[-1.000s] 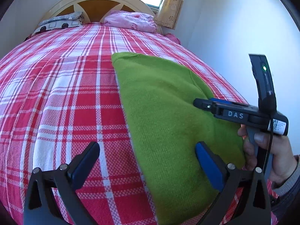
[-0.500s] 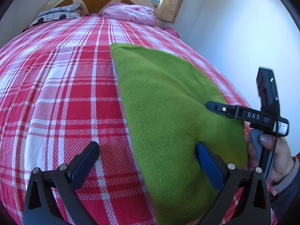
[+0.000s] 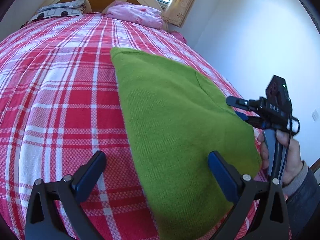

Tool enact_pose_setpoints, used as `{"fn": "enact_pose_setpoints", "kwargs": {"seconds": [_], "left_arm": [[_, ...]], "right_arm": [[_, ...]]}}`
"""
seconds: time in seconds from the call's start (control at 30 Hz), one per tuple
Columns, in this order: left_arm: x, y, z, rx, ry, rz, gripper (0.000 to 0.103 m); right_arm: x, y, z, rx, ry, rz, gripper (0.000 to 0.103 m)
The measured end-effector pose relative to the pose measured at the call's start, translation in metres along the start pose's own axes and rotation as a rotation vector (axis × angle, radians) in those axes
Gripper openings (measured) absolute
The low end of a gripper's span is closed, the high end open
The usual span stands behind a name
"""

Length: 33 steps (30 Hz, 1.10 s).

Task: Fold small clothes
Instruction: 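Move both grippers to the edges of the folded green sweater, then close both grippers on the sweater edge near the orange-striped cuff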

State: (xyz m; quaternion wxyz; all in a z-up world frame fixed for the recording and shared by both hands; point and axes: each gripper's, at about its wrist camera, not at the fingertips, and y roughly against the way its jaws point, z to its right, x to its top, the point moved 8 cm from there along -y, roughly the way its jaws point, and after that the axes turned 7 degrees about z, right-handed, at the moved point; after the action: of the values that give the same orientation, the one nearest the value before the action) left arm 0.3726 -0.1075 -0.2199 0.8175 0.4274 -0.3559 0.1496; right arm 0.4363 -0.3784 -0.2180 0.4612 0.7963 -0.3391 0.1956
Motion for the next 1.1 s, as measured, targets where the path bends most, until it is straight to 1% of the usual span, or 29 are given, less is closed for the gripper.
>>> {"fn": "enact_pose_setpoints", "kwargs": {"seconds": [0.1,0.13,0.2,0.27,0.43,0.5,0.57,0.6,0.63,0.67,0.73,0.83,0.87,0.97,1.1], "left_arm": [[-0.001,-0.006,0.005,0.010,-0.034,-0.025,0.103],[-0.001,-0.007,0.006,0.006,-0.041,-0.033,0.103],[-0.001,-0.009,0.009,-0.020,-0.049,-0.048,0.103],[-0.001,-0.009,0.009,-0.036,-0.043,-0.049,0.103],[-0.003,-0.008,0.013,-0.051,-0.058,-0.050,0.103],[-0.004,-0.008,0.014,-0.051,-0.065,-0.053,0.103],[-0.004,-0.008,0.015,-0.053,-0.066,-0.054,0.103],[-0.004,-0.008,0.015,-0.054,-0.066,-0.053,0.103],[-0.004,-0.008,0.016,-0.057,-0.066,-0.054,0.103],[-0.006,-0.006,0.017,-0.061,-0.064,-0.054,0.103],[-0.005,-0.006,0.017,-0.071,-0.060,-0.052,0.102],[-0.005,-0.006,0.020,-0.095,-0.058,-0.053,0.095],[-0.005,-0.007,0.021,-0.094,-0.062,-0.055,0.095],[-0.006,-0.008,0.024,-0.073,-0.088,-0.058,0.092],[-0.007,-0.009,0.030,-0.018,-0.146,-0.053,0.087]], "right_arm": [[0.002,-0.013,0.006,0.056,-0.053,-0.033,0.078],[0.005,-0.016,0.005,0.082,-0.068,-0.038,0.080],[0.010,-0.023,0.004,0.126,-0.113,-0.050,0.080],[0.013,-0.032,0.000,0.189,-0.156,-0.072,0.080],[0.011,-0.049,-0.013,0.202,-0.096,-0.084,0.079],[0.014,-0.054,-0.012,0.212,-0.104,-0.088,0.073],[0.017,-0.058,-0.009,0.234,-0.132,-0.090,0.064],[0.018,-0.060,-0.008,0.252,-0.148,-0.094,0.060],[0.018,-0.063,-0.007,0.267,-0.156,-0.101,0.053],[0.017,-0.065,-0.006,0.271,-0.158,-0.109,0.050],[0.016,-0.067,-0.010,0.295,-0.149,-0.115,0.050],[0.014,-0.070,-0.016,0.315,-0.131,-0.135,0.050],[0.014,-0.071,-0.016,0.324,-0.138,-0.137,0.049],[0.015,-0.074,-0.012,0.331,-0.153,-0.129,0.043],[0.013,-0.072,-0.015,0.305,-0.107,-0.106,0.039]]}}
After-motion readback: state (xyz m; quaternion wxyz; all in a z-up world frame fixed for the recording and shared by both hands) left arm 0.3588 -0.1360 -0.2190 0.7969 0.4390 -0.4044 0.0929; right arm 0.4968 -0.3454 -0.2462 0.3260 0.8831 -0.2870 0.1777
